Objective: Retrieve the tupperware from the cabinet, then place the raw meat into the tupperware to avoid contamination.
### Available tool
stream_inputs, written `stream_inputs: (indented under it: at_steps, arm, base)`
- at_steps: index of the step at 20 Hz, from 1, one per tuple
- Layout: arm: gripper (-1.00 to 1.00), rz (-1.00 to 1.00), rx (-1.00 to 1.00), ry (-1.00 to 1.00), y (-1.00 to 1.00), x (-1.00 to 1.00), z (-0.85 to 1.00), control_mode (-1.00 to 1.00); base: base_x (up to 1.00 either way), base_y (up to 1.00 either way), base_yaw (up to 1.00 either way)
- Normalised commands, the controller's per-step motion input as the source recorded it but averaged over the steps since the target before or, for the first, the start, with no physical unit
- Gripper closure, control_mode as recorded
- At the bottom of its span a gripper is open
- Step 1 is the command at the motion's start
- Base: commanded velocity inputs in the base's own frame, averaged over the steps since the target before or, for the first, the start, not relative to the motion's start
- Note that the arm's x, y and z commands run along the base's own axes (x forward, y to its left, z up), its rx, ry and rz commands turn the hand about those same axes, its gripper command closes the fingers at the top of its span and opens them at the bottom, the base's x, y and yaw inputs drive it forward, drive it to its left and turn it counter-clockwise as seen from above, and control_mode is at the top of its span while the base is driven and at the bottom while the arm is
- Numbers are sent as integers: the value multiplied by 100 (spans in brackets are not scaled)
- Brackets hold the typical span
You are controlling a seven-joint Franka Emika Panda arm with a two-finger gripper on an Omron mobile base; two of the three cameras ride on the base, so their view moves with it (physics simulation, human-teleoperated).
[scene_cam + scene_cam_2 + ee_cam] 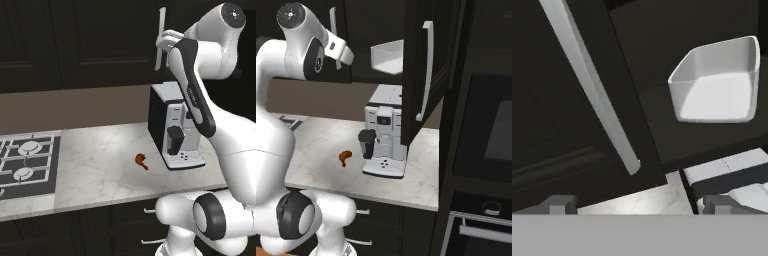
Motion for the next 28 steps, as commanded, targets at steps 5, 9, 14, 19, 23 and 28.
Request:
stream_inputs:
  at_steps: [5,9,14,19,23,28]
  arm:
    - [-100,12,-10,-6,5,47,-7,-100]
    - [-100,0,-14,1,47,45,0,-100]
    - [-100,-2,-13,0,55,40,0,-100]
    - [-100,0,-1,1,0,11,0,-100]
    - [-100,-6,0,1,-35,-4,6,-100]
    - [-100,-14,0,0,-18,-12,6,-100]
  base:
    - [0,0,0]
    - [0,0,0]
    - [0,0,0]
    - [0,0,0]
    - [0,0,0]
    - [0,0,0]
